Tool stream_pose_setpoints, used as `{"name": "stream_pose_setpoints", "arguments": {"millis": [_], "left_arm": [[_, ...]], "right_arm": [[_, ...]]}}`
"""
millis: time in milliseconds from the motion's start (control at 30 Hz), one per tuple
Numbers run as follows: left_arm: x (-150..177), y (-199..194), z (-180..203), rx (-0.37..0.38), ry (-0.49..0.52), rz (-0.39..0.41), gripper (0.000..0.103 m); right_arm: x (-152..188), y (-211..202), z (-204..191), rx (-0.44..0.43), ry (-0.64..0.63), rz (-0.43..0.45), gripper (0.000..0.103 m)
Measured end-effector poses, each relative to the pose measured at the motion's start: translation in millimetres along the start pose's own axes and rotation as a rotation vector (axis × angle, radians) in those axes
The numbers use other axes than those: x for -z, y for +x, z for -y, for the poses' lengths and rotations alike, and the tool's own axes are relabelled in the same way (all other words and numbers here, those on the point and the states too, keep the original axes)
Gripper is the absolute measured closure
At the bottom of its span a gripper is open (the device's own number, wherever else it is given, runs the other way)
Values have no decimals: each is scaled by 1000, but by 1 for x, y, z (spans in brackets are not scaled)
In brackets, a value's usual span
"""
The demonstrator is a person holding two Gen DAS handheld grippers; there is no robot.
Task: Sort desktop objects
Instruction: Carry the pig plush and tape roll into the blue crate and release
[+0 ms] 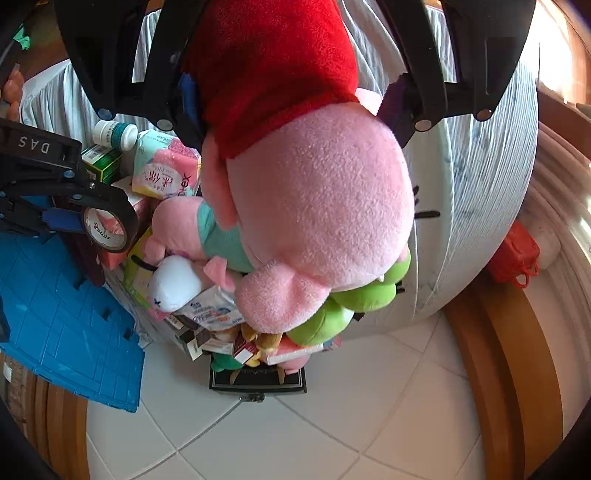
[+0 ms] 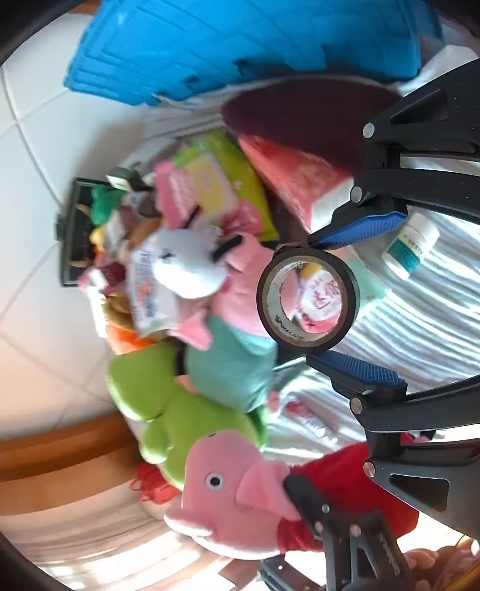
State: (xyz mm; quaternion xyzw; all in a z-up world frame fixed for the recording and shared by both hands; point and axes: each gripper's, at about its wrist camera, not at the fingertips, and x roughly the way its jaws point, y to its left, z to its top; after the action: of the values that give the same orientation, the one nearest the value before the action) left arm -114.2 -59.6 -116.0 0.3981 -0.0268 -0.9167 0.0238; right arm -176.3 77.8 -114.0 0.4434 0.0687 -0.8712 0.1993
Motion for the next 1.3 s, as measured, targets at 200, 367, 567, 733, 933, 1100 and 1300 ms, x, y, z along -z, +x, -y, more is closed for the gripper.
{"name": "stream_pose_setpoints", "arguments": {"millis": [200,367,567,733,933,1100,1300], "left_arm": [[-30,-32,2,88,44,122,28],[-58,-54,19,163,78,216,28],[-96,-77,69,202,110,313,28],[-142,-96,141,233,119,415,28],[-211,-126,244,288,123,533,28],[-265,-126,331,354,152,509,28],[-320,-63,428,373,191,237,28]], "right_arm": [[-28,-58,-6,88,21,153,47],[-45,-104,8,193,56,252,47],[-61,-161,56,282,74,378,47],[-69,-205,128,350,81,465,47],[-81,-248,236,439,64,489,47],[-102,-259,327,471,82,452,47],[-130,-242,423,509,151,370,47]]}}
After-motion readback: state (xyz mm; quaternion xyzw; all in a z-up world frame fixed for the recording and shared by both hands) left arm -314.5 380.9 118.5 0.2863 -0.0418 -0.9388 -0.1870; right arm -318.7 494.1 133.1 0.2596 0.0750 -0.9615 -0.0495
